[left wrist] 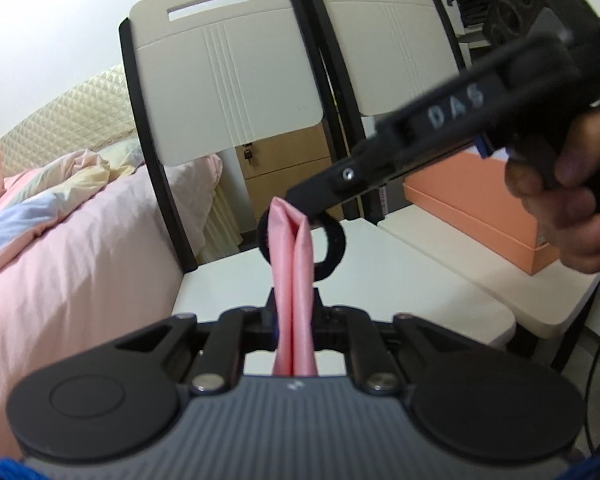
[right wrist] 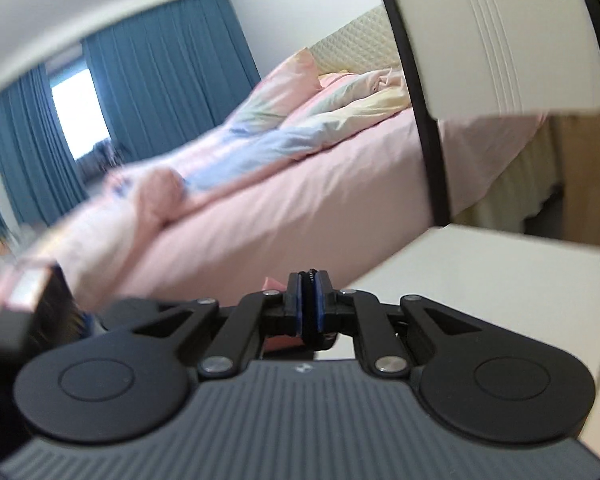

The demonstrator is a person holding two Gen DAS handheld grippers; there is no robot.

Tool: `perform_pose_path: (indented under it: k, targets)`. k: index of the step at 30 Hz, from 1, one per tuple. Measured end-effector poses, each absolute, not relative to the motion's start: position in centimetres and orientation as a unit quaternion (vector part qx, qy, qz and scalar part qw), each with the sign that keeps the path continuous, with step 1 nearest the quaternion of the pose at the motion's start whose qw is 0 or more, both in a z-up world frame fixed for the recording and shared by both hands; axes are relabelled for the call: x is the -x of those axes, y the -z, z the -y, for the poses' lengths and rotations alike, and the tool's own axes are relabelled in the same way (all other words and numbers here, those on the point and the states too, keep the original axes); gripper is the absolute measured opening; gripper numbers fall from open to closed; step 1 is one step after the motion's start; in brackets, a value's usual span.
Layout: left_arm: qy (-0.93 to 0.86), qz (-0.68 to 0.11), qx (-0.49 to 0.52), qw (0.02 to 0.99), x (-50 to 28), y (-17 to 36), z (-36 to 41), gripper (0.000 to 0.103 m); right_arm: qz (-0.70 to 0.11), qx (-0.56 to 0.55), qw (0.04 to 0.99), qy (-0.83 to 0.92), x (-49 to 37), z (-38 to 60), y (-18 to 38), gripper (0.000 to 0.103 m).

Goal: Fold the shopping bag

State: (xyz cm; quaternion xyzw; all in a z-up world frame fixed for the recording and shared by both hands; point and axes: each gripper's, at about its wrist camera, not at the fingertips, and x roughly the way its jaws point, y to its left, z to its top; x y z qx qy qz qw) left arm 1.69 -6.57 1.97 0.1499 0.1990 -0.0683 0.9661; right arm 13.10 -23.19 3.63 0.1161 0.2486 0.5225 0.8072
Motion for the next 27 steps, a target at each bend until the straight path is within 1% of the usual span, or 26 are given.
perform_pose_path:
  k: [6, 8, 11, 15, 18, 20, 23, 27]
  targets:
    - [0.073, -0.186, -0.161, 0.967, -1.3, -2.0, 6.8, 0.012, -0.298, -0.262, 0.718, -0.571, -15.3, 24.8, -1.5, 0.01]
    - [0.07, -0.182, -0.162, 0.967, -1.2, -2.0, 6.9, 0.012, -0.296, -0.273, 0.721, -0.564, -15.5, 25.2, -1.3, 0.011]
    - [0.049, -0.183, -0.154, 0.97, -1.4, -2.2, 6.5, 0.012, -0.282, -0.268, 0.76, -0.521, -15.6, 25.8, -1.4, 0.011]
    - [0.024, -0.188, -0.135, 0.973, -1.7, -2.6, 5.7, 0.013, -0.304, -0.158, 0.836, -0.428, -16.0, 24.2, -0.4, 0.012]
    - [0.024, -0.194, -0.137, 0.971, -1.7, -2.6, 5.7, 0.014, -0.338, -0.082, 0.86, -0.374, -16.8, 22.1, 1.6, 0.012]
    - [0.026, -0.196, -0.138, 0.97, -1.6, -2.6, 5.7, 0.014, -0.356, -0.067, 0.852, -0.379, -17.6, 21.0, 2.8, 0.014]
    - [0.028, -0.2, -0.135, 0.97, -1.6, -2.6, 5.5, 0.014, -0.362, -0.021, 0.85, -0.383, -17.8, 18.9, 3.7, 0.023]
    - [0.03, -0.209, -0.13, 0.969, -1.8, -2.5, 5.2, 0.014, -0.365, 0.03, 0.853, -0.371, -18.2, 17.3, 4.7, 0.024]
